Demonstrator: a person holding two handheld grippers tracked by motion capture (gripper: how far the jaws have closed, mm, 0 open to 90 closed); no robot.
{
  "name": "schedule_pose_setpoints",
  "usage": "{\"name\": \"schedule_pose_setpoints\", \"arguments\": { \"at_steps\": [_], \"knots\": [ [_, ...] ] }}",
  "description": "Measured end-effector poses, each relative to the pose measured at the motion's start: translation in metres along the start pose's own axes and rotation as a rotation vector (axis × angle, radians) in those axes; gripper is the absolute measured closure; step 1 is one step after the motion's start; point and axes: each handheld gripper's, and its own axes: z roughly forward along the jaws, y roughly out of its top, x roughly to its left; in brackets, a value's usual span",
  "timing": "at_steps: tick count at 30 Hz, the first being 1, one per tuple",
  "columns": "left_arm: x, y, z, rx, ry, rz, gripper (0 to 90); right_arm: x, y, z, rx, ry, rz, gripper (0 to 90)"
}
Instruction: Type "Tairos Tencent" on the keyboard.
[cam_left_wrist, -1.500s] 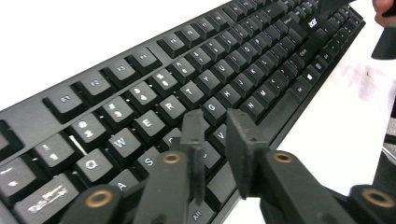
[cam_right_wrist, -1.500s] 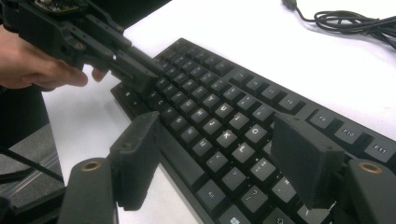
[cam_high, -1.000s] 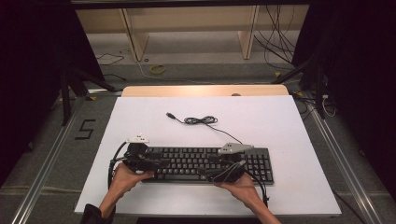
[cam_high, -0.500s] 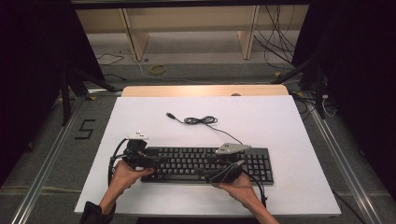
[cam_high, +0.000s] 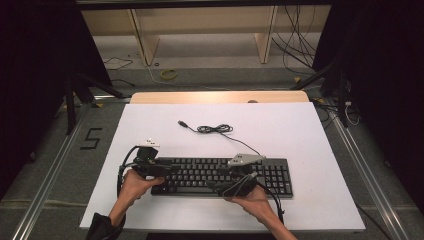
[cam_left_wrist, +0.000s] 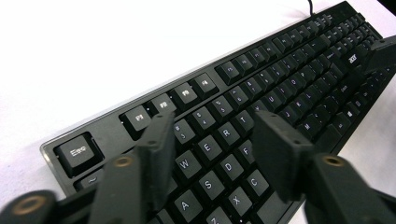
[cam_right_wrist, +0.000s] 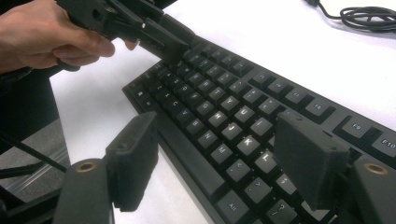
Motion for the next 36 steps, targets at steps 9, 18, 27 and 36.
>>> {"name": "schedule_pose_setpoints", "arguments": {
  "at_steps": [9,18,27,36],
  "knots": [
    [-0.003,0.0,0.008,0.029,0.003,0.04,72.7,0.001,0.0,0.002,0.0,0.0,-0.004,31.9],
    [-0.006,0.001,0.017,0.062,0.025,0.085,88.9,0.001,-0.001,0.003,0.007,0.001,-0.004,32.0],
    [-0.006,-0.001,0.026,0.096,0.037,0.088,89.2,0.001,-0.001,0.003,0.008,0.002,-0.004,32.0],
    [-0.007,-0.001,0.024,0.084,0.047,0.078,88.9,0.002,-0.001,0.003,0.005,0.0,-0.005,32.0]
  ]
}}
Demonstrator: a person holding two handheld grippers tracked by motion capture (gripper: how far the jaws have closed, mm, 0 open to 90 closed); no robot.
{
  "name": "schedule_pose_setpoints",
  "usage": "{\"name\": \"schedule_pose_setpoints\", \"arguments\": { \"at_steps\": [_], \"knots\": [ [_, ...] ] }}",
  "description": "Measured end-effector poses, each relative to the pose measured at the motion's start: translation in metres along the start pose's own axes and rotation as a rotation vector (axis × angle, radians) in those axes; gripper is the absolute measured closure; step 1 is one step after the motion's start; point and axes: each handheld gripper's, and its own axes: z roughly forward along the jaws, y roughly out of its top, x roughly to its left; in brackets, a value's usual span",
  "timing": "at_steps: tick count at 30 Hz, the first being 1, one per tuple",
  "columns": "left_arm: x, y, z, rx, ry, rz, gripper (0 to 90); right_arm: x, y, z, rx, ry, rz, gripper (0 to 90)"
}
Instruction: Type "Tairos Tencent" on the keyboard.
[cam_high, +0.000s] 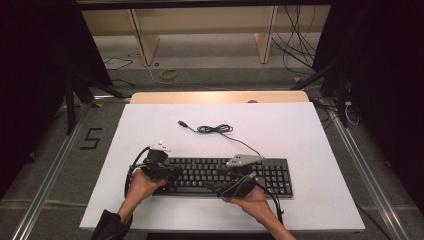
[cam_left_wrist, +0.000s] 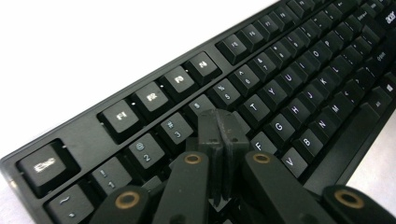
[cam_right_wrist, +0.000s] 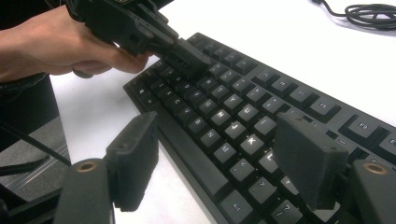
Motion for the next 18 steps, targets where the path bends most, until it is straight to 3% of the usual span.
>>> {"name": "schedule_pose_setpoints", "arguments": {
  "at_steps": [18],
  "knots": [
    [-0.004,-0.001,-0.017,-0.05,-0.057,-0.019,65.9,0.001,0.002,0.001,0.001,0.002,-0.005,33.5]
  ]
}}
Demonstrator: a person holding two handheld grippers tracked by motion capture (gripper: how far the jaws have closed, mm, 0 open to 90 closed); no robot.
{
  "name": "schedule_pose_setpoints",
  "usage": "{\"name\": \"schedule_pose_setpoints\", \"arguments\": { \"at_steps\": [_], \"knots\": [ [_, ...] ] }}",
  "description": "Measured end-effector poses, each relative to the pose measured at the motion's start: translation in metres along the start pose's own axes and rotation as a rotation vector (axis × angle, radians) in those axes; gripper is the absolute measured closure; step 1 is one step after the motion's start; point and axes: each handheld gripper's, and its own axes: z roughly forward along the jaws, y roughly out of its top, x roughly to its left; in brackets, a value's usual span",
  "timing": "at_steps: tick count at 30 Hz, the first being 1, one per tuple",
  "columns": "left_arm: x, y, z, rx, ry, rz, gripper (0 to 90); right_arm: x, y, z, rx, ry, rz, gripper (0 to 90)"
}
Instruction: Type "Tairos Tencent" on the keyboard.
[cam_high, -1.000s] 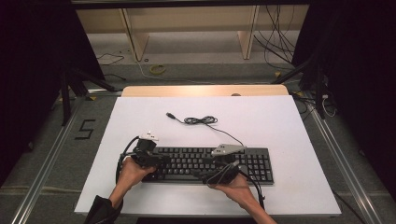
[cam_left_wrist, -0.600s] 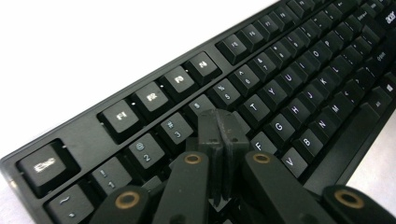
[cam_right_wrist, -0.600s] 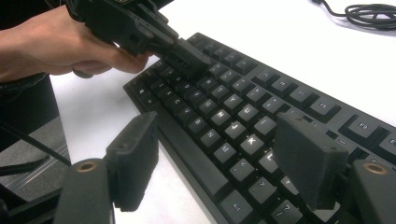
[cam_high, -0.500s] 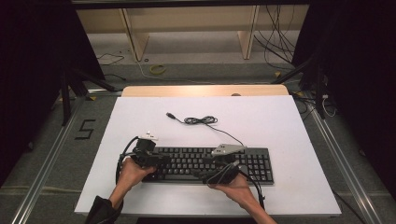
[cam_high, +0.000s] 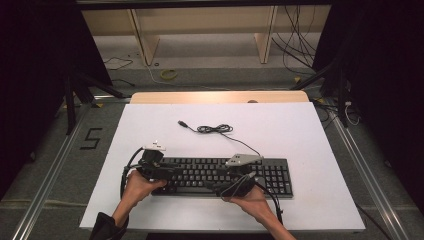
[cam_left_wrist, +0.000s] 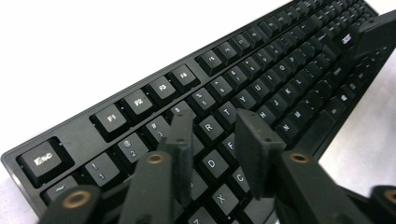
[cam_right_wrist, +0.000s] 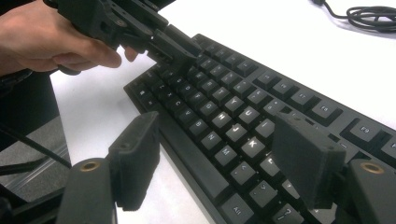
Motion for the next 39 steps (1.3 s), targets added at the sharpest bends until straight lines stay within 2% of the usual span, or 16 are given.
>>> {"name": "schedule_pose_setpoints", "arguments": {
  "at_steps": [8,9,16,19,23,24,25,29,39],
  "knots": [
    [-0.001,-0.002,-0.007,-0.026,-0.026,-0.022,56.0,0.002,0.003,0.004,0.006,0.005,-0.007,37.3],
    [-0.001,-0.003,-0.008,-0.029,-0.029,-0.027,52.4,0.002,0.004,0.005,0.009,0.009,-0.014,39.1],
    [-0.001,-0.006,-0.015,-0.059,-0.034,-0.051,44.0,0.005,0.007,0.012,0.023,0.012,-0.029,50.4],
    [-0.001,-0.008,-0.017,-0.077,-0.028,-0.062,39.7,0.005,0.008,0.019,0.037,0.02,-0.038,59.6],
    [-0.001,-0.01,-0.022,-0.107,-0.034,-0.074,38.0,0.005,0.008,0.027,0.056,0.011,-0.051,68.8],
    [-0.001,-0.01,-0.022,-0.107,-0.034,-0.074,37.6,0.005,0.008,0.027,0.056,0.011,-0.051,68.8],
    [-0.001,-0.011,-0.022,-0.114,-0.034,-0.075,37.3,0.005,0.008,0.031,0.068,0.004,-0.059,74.2],
    [-0.002,-0.012,-0.024,-0.125,-0.036,-0.072,36.9,0.005,0.007,0.038,0.094,-0.004,-0.071,81.9],
    [-0.004,-0.014,-0.025,-0.135,-0.044,-0.062,35.8,0.006,0.004,0.052,0.14,-0.008,-0.093,90.0]
  ]
}}
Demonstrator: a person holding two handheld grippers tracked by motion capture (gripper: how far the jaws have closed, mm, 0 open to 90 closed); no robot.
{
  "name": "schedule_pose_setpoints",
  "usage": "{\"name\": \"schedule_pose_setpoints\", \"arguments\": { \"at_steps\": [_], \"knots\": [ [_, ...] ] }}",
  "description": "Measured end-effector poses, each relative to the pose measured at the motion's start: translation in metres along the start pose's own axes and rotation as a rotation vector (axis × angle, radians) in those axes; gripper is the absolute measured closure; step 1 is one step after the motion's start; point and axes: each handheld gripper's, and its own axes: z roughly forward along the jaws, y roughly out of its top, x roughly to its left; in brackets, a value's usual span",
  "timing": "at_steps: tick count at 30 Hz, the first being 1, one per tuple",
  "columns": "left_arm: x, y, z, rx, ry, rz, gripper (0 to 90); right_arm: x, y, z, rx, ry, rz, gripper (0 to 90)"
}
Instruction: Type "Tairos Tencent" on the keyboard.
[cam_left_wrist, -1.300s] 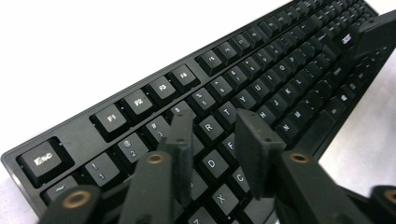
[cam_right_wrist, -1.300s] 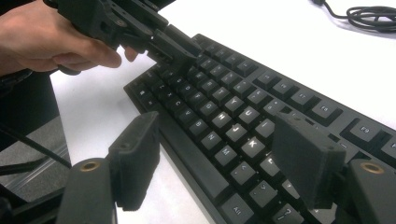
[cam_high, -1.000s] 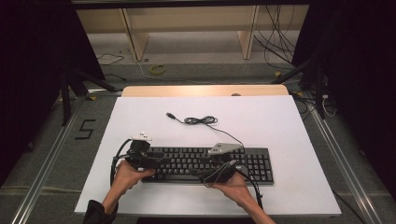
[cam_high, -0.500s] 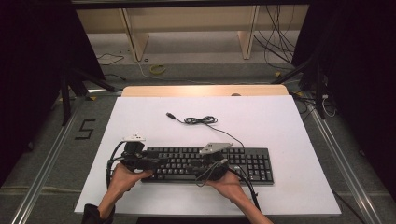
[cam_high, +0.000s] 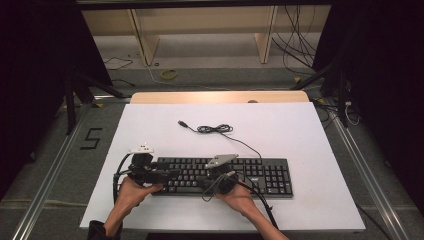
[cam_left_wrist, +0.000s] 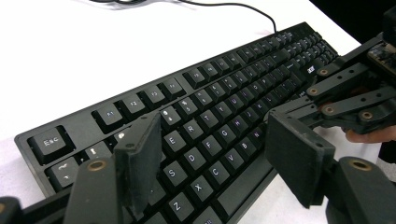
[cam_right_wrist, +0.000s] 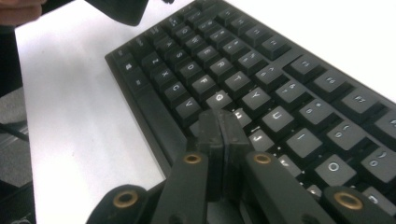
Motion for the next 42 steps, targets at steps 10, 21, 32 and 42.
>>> {"name": "schedule_pose_setpoints", "arguments": {
  "at_steps": [10,21,32,42],
  "knots": [
    [-0.002,-0.002,-0.001,-0.012,-0.007,0.008,34.8,0.0,-0.001,0.006,0.023,-0.012,-0.008,90.0],
    [-0.004,-0.005,-0.003,-0.021,-0.011,0.016,35.0,0.001,-0.003,0.009,0.033,-0.027,-0.017,90.0],
    [-0.003,-0.004,-0.003,-0.024,-0.005,0.027,35.1,0.0,-0.002,-0.003,-0.018,-0.005,0.031,85.0],
    [-0.003,-0.004,-0.001,-0.024,-0.003,0.028,34.9,-0.008,-0.003,-0.019,-0.071,0.005,0.066,72.6]
  ]
}}
